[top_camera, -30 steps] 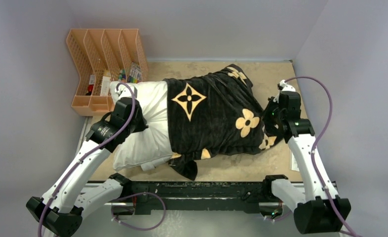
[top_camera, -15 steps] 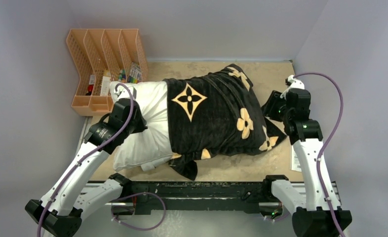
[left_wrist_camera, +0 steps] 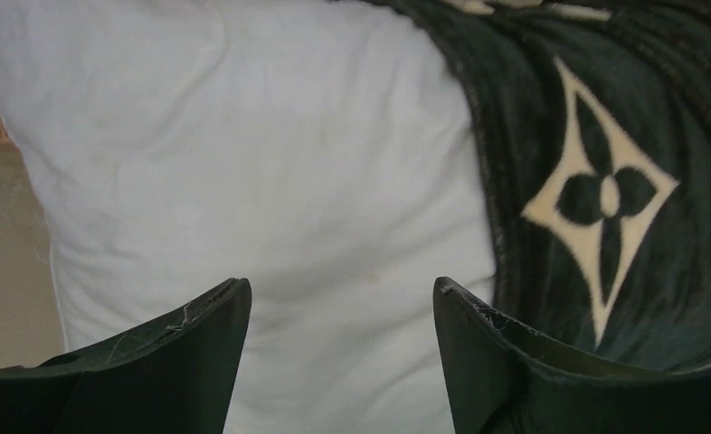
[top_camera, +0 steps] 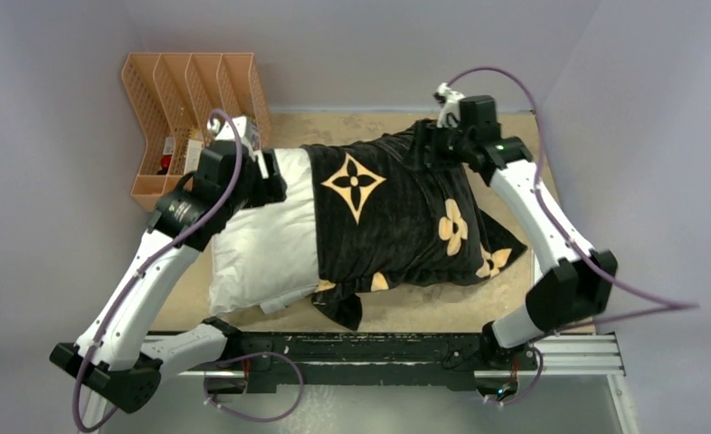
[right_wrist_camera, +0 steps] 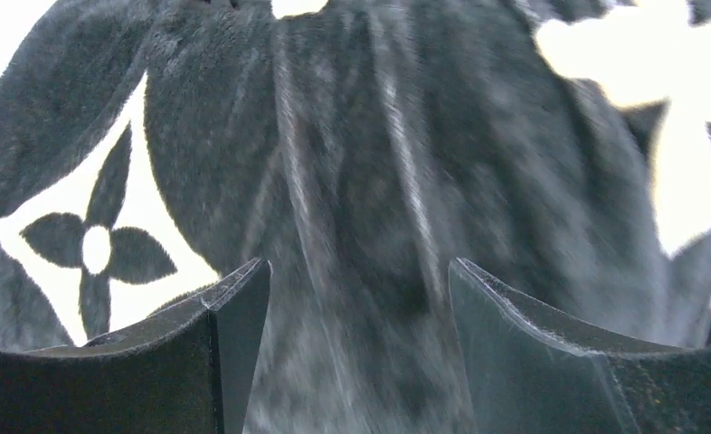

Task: Remove the pillowcase from the pillow
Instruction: Remove the pillow from the pillowcase.

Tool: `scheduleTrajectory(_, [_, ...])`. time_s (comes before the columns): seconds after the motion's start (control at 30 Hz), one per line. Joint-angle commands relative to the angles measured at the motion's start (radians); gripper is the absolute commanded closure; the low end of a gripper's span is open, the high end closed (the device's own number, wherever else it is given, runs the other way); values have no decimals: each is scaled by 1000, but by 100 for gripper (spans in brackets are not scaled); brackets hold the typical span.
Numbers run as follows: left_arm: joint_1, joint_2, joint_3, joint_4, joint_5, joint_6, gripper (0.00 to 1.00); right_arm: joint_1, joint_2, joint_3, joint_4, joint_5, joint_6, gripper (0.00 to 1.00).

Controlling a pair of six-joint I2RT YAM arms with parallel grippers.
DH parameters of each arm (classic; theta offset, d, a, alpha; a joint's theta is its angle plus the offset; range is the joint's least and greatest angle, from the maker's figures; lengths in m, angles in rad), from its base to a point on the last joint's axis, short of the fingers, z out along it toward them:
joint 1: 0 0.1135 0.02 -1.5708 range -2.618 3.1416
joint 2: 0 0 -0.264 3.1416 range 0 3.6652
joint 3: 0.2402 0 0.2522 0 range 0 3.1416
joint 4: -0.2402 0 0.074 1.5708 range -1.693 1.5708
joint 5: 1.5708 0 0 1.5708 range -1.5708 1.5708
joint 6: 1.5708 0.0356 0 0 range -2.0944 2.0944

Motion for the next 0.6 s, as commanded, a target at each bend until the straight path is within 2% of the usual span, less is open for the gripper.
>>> scheduleTrajectory(0.0, [4, 124, 207, 73, -15, 54, 23, 71, 123, 94, -68, 85, -90, 26])
scheduleTrajectory(0.03, [4, 160, 246, 84, -27, 59, 19, 86, 140, 67, -68, 99, -96, 27])
scheduleTrajectory(0.1, [8, 247, 313, 100, -59, 61, 17, 117, 135, -37, -41, 120, -93, 38])
scheduleTrajectory(0.2, [57, 377, 358, 106, -77, 22, 17, 162, 28, -311, 85, 123, -15, 53])
scheduleTrajectory(0.27, [109, 434, 312, 115, -41, -28, 17, 169, -91, -512, 194, 100, 69, 61])
scheduleTrajectory(0.4, [163, 427, 106, 240, 85, -70, 17, 169, -247, -766, 314, 87, 171, 63])
scheduleTrajectory(0.43, [164, 414, 51, 274, 133, -70, 19, 170, -268, -793, 337, 84, 173, 63])
scheduleTrajectory(0.47, [163, 404, 4, 303, 184, -70, 28, 169, -280, -794, 327, 80, 174, 63])
scheduleTrajectory(0.57, [162, 356, -126, 350, 292, -67, 63, 169, -292, -700, 249, 124, 167, 57])
